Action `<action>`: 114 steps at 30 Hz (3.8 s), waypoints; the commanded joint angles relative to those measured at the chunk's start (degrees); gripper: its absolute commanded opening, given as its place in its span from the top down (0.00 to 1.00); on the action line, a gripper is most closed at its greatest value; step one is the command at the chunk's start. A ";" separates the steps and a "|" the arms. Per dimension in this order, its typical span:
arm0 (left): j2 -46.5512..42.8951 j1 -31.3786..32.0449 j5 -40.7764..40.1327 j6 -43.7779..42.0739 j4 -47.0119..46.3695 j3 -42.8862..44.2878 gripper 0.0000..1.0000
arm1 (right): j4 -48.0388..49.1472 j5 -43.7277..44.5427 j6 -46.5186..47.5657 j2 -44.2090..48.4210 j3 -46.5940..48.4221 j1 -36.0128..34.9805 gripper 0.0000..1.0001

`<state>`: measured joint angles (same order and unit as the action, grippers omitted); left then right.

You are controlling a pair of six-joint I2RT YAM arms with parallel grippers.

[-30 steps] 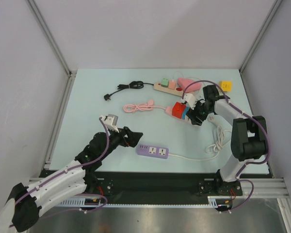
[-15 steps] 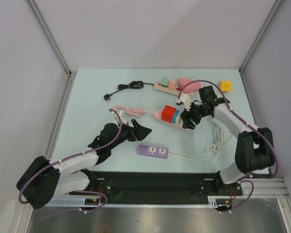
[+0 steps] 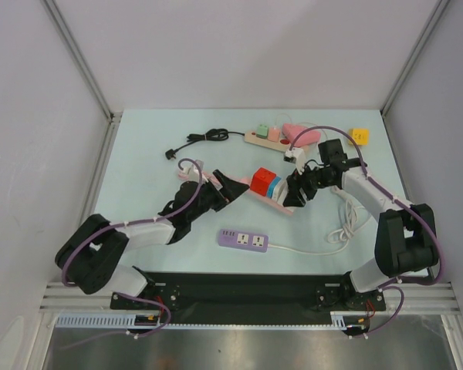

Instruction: Pull the plug off the socket

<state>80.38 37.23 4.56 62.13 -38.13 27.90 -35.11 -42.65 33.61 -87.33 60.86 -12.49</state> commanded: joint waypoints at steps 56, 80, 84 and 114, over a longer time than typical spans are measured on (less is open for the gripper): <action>18.50 -2.25 -5.88 3.17 2.97 16.04 1.00 | 5.22 -21.25 -10.57 2.16 -0.82 5.11 1.00; 19.20 -2.60 -0.78 0.80 -14.95 10.68 1.00 | 31.15 49.31 -28.07 2.35 -1.54 16.44 1.00; 19.38 -2.60 -0.34 0.80 -16.36 10.33 1.00 | 32.03 53.37 -28.77 -4.24 3.12 19.25 1.00; 19.64 -2.69 0.89 -0.60 -17.42 9.10 1.00 | 34.50 54.25 -27.63 -29.65 21.14 22.77 0.21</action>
<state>100.40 34.74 4.34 62.41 -48.60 36.73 -3.51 10.13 5.50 -117.05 79.68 9.89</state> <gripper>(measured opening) 0.366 0.707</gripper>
